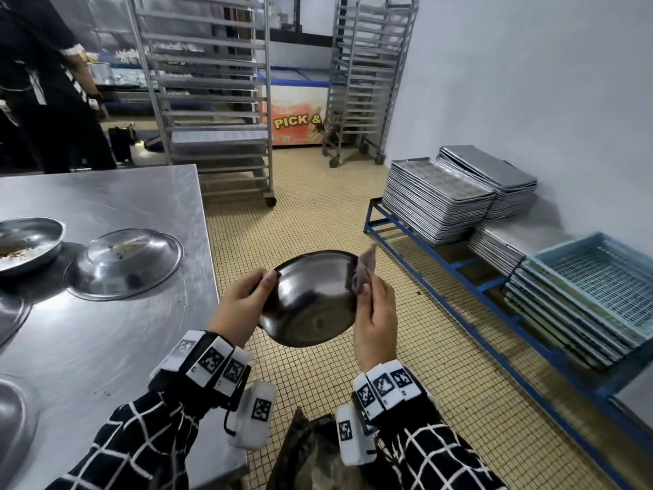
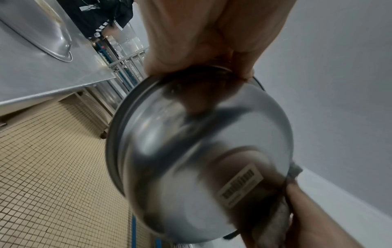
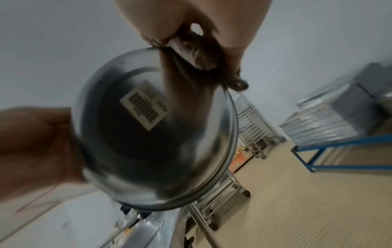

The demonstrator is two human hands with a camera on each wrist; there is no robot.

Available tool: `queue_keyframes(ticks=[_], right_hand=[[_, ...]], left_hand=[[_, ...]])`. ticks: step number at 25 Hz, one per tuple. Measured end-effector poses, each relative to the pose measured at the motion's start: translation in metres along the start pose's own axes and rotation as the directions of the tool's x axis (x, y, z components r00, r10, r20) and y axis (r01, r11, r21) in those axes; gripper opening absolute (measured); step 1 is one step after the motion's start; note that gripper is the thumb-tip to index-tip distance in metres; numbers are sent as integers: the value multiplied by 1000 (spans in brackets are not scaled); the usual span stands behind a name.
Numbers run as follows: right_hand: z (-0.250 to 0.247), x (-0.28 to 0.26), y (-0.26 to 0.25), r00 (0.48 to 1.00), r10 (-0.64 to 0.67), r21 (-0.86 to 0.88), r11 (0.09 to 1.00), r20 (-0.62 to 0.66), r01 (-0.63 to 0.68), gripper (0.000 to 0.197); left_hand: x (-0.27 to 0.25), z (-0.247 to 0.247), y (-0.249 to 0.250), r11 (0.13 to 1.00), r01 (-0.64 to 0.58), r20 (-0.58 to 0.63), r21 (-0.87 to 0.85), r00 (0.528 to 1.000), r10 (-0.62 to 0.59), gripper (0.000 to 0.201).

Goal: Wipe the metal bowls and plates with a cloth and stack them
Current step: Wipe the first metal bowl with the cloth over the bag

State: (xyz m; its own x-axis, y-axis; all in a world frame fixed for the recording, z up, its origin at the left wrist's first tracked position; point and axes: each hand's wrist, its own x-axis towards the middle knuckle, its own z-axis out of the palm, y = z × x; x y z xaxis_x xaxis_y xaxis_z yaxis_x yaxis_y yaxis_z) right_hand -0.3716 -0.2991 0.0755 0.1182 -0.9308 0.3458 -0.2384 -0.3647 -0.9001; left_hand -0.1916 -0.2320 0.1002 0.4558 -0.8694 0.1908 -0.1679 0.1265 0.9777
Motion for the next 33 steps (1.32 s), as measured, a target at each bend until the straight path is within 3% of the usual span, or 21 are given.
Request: queue_keyframes(ticks=[1,3,5,6,8,10,12,15,17,19,21,25,29,33], right_hand=[[-4,2,2,989,135,31,990,53,-137,44],[-11,9,8,911,352,43,928,215,-369,54],[-17,18,12,801,459,208,802,384,-560,84],[-20,21,10,749,485,298,709,452,-639,89],[-20,22,-2,673,501,337,603,544,-723,65],[-13,20,-16,640,510,268,622,575,-736,35],[4,15,-21,626,534,174,666,568,-725,29],[39,2,-15,601,522,37,735,606,-677,26],[69,-12,-15,555,504,-49,768,662,-639,24],[100,-27,-17,521,490,-143,809,699,-570,21],[140,-46,-16,515,473,-223,853,715,-473,16],[197,-67,-18,593,390,-297,921,704,-253,21],[241,-73,-29,643,321,-302,942,695,-144,36],[266,-66,-20,696,320,-304,940,643,-152,58]], left_hand=[[-2,-2,2,1000,-26,17,0,1000,26,28],[-6,-6,5,997,-79,79,-4,994,79,29],[-9,-10,5,994,-110,120,0,987,109,42],[-11,-13,4,993,-113,119,20,987,110,52],[-18,-20,2,991,-110,78,77,992,103,59],[-29,-27,-2,994,-89,2,60,996,89,39],[-42,-35,-11,996,-30,-99,80,994,38,27],[-67,-56,-29,984,159,-201,80,970,-140,65],[-89,-82,-46,957,286,-281,45,923,-263,90],[-110,-112,-61,936,346,-356,62,884,-303,94],[-128,-147,-72,911,411,-400,24,839,-368,87],[-135,-199,-88,869,489,-469,73,786,-402,83],[-123,-240,-104,823,557,-408,111,781,-473,83],[-106,-255,-125,819,561,-388,120,786,-481,76]])
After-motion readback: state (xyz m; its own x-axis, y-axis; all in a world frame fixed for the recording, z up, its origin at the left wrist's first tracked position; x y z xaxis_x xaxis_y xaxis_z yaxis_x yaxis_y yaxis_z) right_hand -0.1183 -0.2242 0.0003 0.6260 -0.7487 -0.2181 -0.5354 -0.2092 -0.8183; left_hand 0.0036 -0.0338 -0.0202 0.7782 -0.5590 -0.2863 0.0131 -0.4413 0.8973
